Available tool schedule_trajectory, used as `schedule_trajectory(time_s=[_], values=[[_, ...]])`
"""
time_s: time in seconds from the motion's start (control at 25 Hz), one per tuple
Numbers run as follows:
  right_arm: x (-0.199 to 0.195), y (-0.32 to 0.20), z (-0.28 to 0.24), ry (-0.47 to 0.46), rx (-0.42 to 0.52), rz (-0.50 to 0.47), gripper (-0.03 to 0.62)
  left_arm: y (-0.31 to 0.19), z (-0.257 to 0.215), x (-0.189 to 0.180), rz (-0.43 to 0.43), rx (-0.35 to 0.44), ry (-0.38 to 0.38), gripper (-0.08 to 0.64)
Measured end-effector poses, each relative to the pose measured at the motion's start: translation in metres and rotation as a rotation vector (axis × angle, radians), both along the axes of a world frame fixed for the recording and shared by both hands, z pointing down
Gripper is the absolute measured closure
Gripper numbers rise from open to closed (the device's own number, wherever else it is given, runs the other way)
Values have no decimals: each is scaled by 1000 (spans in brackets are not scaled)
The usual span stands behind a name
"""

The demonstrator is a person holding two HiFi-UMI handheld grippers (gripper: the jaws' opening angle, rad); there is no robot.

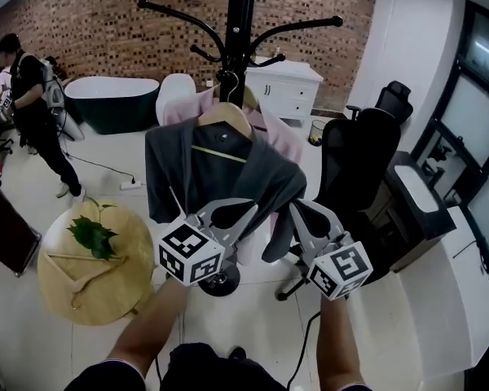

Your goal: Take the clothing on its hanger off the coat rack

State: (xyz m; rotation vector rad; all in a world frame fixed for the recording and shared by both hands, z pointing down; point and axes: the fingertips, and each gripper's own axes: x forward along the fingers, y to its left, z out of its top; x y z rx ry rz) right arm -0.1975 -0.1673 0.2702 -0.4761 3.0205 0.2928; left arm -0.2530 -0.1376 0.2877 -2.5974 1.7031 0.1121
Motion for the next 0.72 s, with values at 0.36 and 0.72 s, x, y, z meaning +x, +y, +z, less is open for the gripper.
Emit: schedule_trajectory(time_s=[0.36, 0.72], values=[[-25, -19, -5, 9, 29, -91, 589, -13, -6, -12, -86, 1, -15, 554], [-51, -34, -2, 91, 59, -81, 568, -15, -5, -37, -125, 1, -13, 554]])
